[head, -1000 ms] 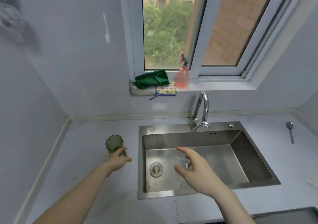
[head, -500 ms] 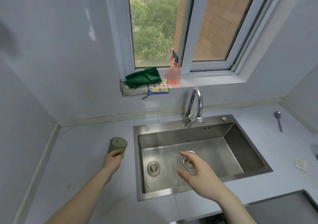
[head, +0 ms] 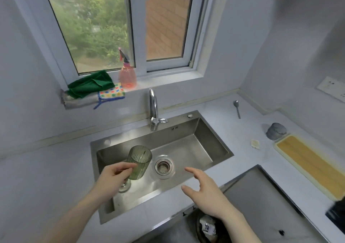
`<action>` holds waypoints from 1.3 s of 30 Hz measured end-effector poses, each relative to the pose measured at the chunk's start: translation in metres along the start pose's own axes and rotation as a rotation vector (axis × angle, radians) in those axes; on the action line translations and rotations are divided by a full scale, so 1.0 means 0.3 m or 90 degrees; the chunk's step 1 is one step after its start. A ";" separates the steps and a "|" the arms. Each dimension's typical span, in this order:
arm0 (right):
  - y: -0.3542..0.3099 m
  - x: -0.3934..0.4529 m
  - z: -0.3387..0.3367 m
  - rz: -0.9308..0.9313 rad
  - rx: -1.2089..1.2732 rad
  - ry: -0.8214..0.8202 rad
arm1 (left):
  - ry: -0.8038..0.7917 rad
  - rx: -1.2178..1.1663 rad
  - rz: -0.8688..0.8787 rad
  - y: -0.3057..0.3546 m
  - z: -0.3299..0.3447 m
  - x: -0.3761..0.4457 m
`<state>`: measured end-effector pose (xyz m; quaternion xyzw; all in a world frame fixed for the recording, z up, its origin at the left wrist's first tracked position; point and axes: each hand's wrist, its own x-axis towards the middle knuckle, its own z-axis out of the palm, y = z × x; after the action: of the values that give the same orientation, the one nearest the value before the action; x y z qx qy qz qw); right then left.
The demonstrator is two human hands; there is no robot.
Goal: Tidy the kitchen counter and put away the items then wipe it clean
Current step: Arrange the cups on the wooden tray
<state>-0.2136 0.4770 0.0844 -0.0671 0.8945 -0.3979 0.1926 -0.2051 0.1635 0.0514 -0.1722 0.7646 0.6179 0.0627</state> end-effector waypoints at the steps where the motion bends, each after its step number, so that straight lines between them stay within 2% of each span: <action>1: 0.028 -0.021 -0.032 0.007 0.003 0.009 | -0.021 0.007 0.011 0.029 0.049 0.004; 9: 0.314 -0.241 -0.383 0.084 0.035 0.097 | -0.154 0.014 0.066 0.273 0.555 -0.026; 17: 0.556 -0.406 -0.675 0.116 -0.016 0.160 | -0.206 -0.030 0.063 0.399 0.986 -0.071; 22: 0.672 -0.461 -0.788 0.127 -0.010 0.195 | -0.228 -0.022 0.055 0.449 1.178 -0.062; 29: 0.755 -0.446 -0.886 0.154 -0.001 0.222 | -0.247 -0.018 0.013 0.496 1.374 0.109; 39: 0.813 -0.227 -1.031 0.241 0.013 0.280 | -0.309 -0.004 -0.058 0.577 1.697 0.594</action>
<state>-0.2663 0.8724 0.1127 0.1906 0.9075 -0.3686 0.0656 -0.4899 0.6530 0.0400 -0.0532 0.7165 0.6402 0.2719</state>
